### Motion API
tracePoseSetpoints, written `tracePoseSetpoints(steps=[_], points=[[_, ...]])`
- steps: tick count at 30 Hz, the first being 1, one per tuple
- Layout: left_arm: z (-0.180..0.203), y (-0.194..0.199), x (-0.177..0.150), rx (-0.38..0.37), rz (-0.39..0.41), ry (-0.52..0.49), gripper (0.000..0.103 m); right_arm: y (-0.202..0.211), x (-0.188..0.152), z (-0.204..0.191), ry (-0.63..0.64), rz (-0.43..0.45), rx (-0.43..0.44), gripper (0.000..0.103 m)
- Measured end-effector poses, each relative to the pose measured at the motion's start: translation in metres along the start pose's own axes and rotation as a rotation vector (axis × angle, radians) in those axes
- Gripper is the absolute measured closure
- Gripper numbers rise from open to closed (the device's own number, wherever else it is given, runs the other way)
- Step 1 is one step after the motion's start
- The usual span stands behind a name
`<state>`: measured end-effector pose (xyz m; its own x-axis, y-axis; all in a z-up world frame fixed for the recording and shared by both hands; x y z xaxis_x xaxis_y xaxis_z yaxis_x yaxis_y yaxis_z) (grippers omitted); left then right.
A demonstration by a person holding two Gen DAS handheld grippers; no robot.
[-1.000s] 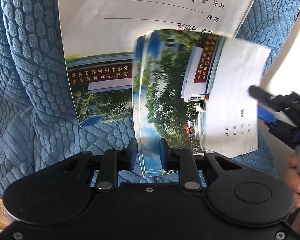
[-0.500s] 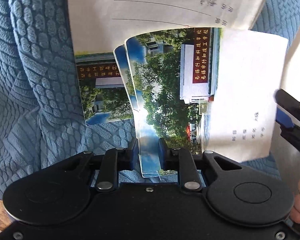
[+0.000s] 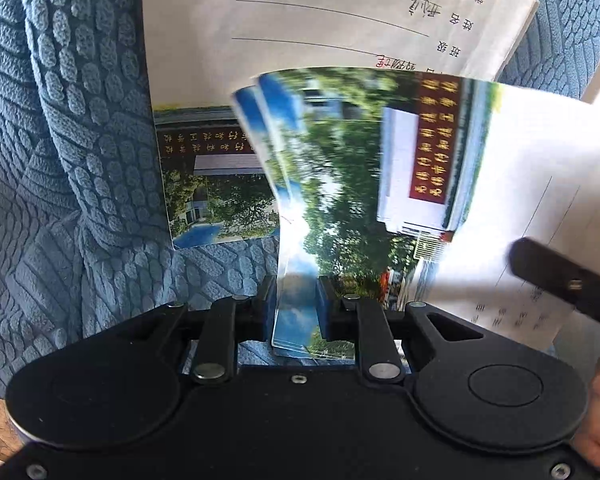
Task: Organize objects
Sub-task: 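Close the right gripper on the postcards while the left gripper holds them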
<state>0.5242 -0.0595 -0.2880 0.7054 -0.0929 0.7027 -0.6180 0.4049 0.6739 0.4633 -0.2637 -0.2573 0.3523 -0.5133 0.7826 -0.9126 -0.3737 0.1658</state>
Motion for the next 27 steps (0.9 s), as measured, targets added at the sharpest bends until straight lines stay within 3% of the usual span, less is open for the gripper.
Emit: tracePoseSetpoints(steps=[8,12,14,19,22,27], points=[[-0.006,0.022,0.008,-0.018,-0.006,0.096,0.082,-0.002,-0.006,0.015,-0.152,0.020,-0.135,0.089],[-0.013,0.041,0.006,-0.046,-0.019,0.225,0.069,0.001,-0.004,0.010,-0.299,0.093,-0.162,0.096],[-0.017,0.050,0.002,-0.058,-0.032,0.291,0.060,0.004,-0.003,0.009,-0.345,0.118,-0.181,0.097],[-0.011,0.062,-0.011,-0.138,-0.110,0.483,0.049,0.009,-0.006,0.013,-0.436,0.145,-0.234,0.097],[-0.011,0.062,-0.017,-0.189,-0.132,0.587,0.046,0.012,-0.008,0.017,-0.482,0.150,-0.238,0.097],[-0.004,0.046,-0.038,-0.195,-0.197,0.714,0.046,0.018,-0.013,0.022,-0.548,0.163,-0.231,0.097]])
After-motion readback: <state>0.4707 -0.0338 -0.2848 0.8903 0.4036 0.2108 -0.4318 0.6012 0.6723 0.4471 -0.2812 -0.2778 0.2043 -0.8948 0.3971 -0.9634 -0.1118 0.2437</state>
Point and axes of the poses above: each gripper's, at about its wrist camera, not at the fingertips, and y roughly against the way its jaws point, z to its right, x to its top, the point moved 7 cm from there along -y, roughly the way its jaws point, and after that the axes turned 14 degrees about z, right-handed, at the moved point
